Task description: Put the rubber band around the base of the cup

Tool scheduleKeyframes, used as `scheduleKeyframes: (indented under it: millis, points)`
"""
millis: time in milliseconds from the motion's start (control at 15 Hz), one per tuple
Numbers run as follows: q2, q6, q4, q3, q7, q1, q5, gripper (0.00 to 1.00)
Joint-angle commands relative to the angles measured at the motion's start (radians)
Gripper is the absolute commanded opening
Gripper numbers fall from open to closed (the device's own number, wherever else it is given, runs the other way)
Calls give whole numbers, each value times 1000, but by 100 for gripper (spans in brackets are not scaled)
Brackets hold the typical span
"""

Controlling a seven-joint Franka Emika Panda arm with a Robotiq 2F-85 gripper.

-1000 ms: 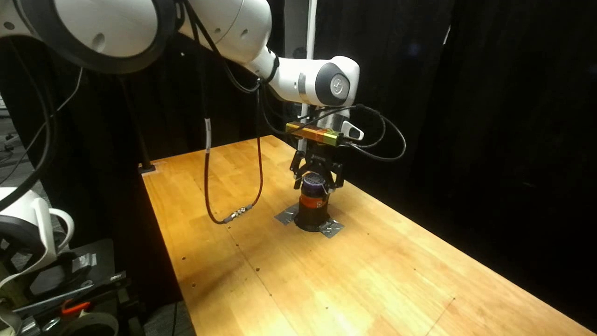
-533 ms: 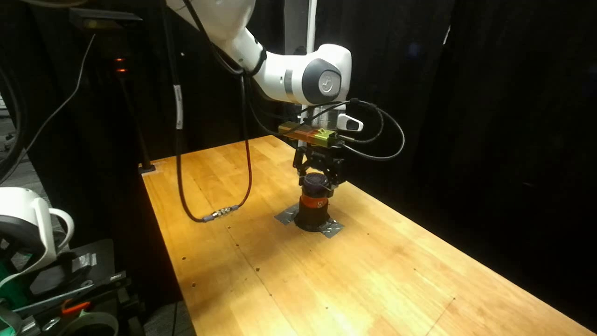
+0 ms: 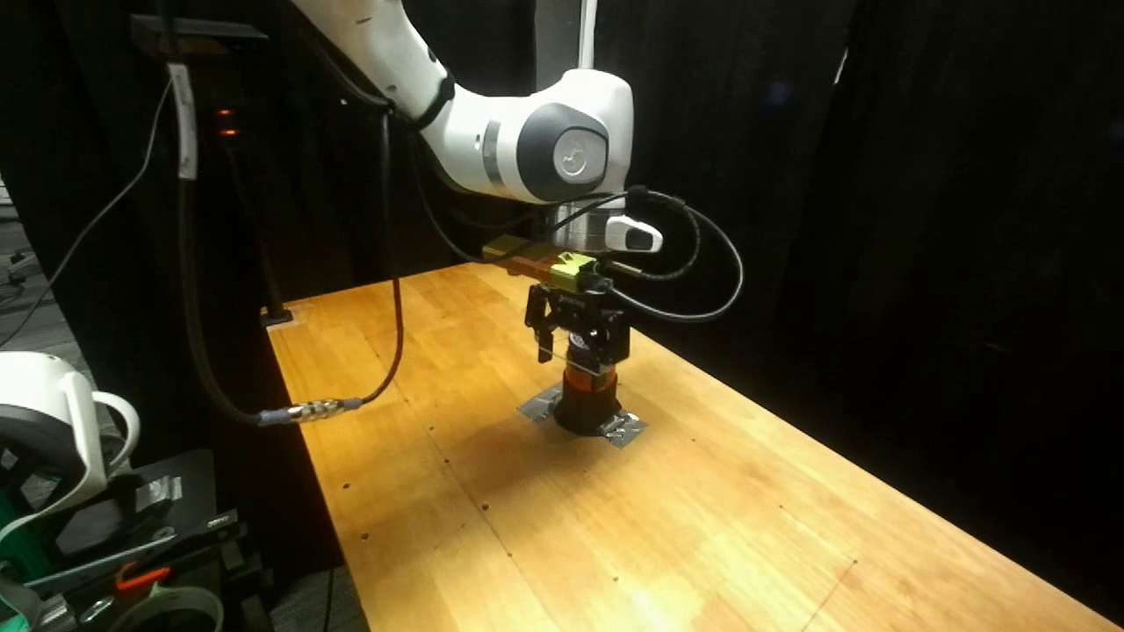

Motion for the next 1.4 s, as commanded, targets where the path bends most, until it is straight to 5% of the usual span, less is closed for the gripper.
scheduleKeyframes:
  millis: [0, 533, 867, 1133, 1333]
  points:
    - [-162, 149, -241, -4, 0, -24, -24, 73]
    - [-322, 828, -658, -89, 33, -22, -242, 12]
    - [-321, 1276, -860, -108, -37, -96, -324, 9]
    - [-202, 1614, -901, -111, -43, -181, -466, 12]
    - [-94, 1809, -885, -100, -191, -237, -456, 12]
